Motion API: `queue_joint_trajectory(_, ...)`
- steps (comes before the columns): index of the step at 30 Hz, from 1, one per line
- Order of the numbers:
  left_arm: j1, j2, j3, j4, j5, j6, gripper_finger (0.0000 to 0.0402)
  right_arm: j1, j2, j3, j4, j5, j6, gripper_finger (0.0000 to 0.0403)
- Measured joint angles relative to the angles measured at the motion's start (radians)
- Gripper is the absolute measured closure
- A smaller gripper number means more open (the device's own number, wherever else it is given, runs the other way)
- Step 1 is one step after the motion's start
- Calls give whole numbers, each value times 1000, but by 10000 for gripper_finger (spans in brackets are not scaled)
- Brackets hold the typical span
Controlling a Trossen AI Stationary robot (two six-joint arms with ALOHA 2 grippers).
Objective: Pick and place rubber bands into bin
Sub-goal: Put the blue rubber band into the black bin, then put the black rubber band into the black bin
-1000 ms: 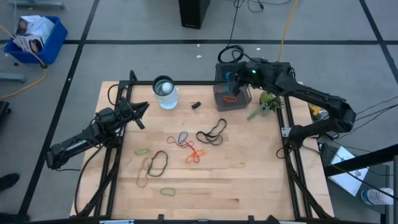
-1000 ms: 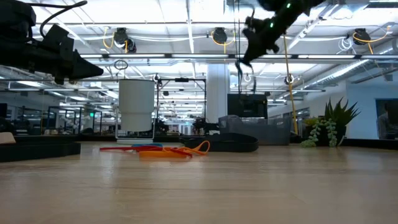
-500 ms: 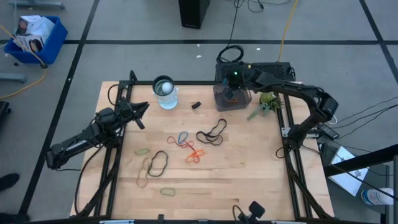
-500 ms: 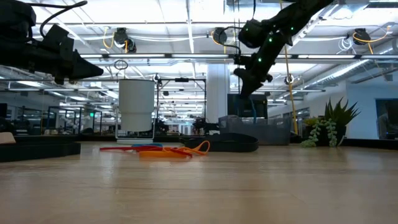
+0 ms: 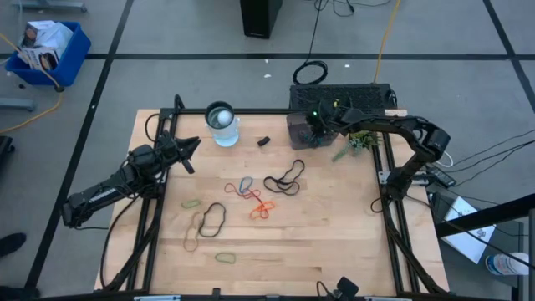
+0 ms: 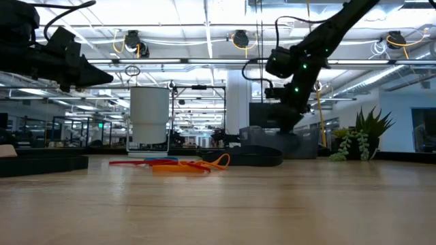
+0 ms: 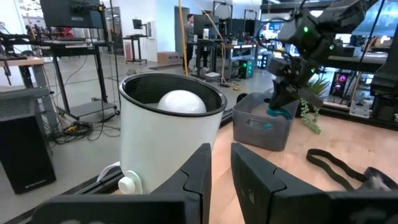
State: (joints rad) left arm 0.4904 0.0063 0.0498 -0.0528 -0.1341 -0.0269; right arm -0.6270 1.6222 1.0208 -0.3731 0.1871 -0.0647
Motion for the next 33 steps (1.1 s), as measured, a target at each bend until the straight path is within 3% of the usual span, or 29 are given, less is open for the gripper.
queue_joint_trajectory(8, 0, 0, 0, 0, 0, 3, 332, 0, 0, -81, 56, -3, 0, 394)
queue_joint_trajectory(19, 0, 0, 0, 0, 0, 5, 332, 0, 0, -82, 98, -2, 0, 368)
queue_joint_trajectory(33, 0, 0, 0, 1, 0, 4, 332, 3, -69, -83, 108, -4, -8, 263)
